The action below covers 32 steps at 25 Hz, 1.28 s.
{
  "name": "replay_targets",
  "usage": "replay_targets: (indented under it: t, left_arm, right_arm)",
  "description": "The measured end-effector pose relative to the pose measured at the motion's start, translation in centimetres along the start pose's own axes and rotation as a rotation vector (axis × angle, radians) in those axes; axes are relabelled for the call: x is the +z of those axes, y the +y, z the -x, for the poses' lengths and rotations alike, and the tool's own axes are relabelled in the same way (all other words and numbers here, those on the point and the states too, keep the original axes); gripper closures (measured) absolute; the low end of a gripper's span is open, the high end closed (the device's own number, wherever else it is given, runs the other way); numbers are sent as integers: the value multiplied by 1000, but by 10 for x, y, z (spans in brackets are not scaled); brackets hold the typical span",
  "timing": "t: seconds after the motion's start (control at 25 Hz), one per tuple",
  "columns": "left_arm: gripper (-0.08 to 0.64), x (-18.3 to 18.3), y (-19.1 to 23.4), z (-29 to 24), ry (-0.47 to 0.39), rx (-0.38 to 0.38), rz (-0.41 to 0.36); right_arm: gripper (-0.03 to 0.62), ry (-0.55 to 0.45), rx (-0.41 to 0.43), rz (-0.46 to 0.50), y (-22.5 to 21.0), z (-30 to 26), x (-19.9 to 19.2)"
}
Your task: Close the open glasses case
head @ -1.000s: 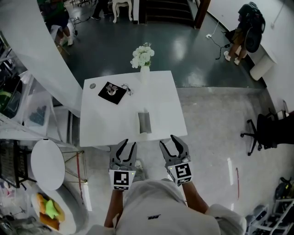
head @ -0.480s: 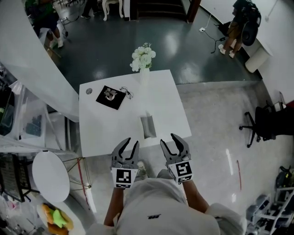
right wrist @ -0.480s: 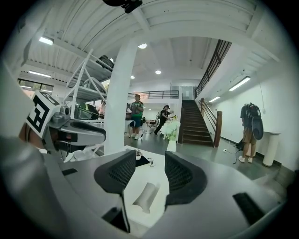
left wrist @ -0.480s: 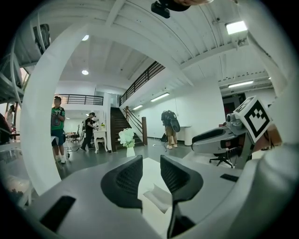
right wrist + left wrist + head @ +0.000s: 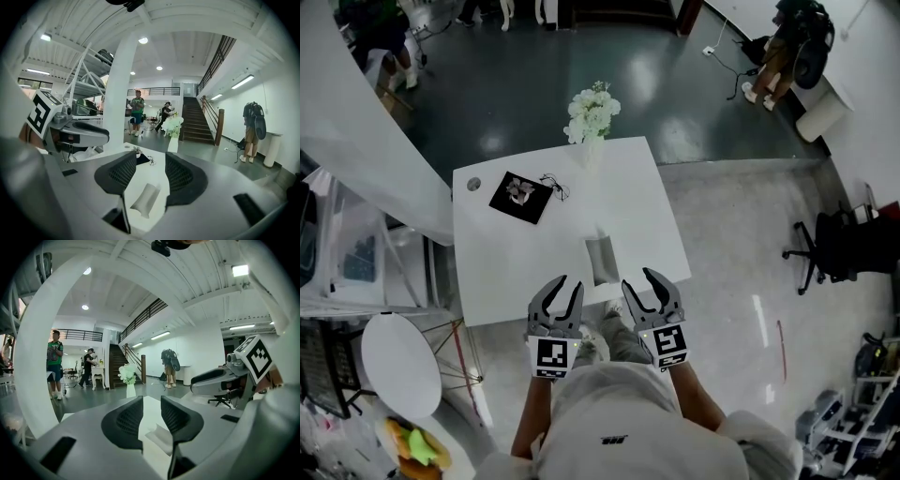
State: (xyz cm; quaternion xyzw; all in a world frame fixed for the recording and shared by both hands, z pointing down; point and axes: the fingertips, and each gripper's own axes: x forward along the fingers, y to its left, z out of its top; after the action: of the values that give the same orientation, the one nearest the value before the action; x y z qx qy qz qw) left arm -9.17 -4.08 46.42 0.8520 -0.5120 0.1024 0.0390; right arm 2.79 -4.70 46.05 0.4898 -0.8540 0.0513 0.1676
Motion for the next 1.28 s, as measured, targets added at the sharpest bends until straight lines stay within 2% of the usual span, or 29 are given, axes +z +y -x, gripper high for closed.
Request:
replay_targets:
  t: [0.48, 1.28]
  left_arm:
    - [430, -34, 9, -55, 92, -36, -11]
    - [431, -133, -6, -147, 369, -47, 68]
  right_arm:
    - [403, 77, 68, 0, -33, -54, -34]
    - [419, 306, 226, -30, -80, -134, -133]
